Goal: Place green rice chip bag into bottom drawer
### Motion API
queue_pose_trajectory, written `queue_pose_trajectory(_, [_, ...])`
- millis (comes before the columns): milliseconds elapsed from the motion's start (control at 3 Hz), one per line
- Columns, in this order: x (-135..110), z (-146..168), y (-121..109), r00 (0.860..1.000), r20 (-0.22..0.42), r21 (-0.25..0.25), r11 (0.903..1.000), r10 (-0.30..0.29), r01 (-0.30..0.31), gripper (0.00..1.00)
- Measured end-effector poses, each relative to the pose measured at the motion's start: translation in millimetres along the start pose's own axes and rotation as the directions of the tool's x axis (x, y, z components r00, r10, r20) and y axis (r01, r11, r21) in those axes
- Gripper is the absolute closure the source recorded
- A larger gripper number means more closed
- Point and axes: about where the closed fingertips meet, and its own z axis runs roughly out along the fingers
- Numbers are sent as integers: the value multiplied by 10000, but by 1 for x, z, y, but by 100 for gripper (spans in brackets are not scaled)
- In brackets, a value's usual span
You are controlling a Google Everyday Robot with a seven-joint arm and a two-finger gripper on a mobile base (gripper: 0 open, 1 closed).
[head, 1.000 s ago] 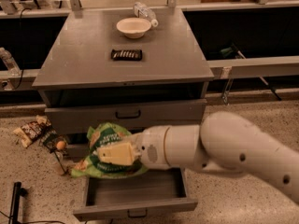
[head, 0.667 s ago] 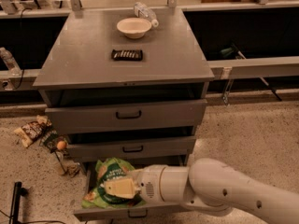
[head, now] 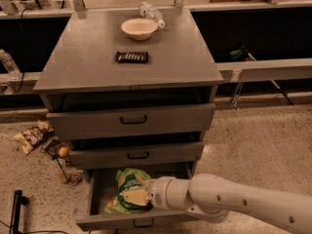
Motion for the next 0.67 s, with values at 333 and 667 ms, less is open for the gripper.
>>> queue_pose_trajectory(333, [0, 0, 0, 10000, 2, -5, 10000, 2, -2, 100])
queue_pose_trajectory(667, [8, 20, -19, 9995, -298, -39, 10000, -80, 78, 100])
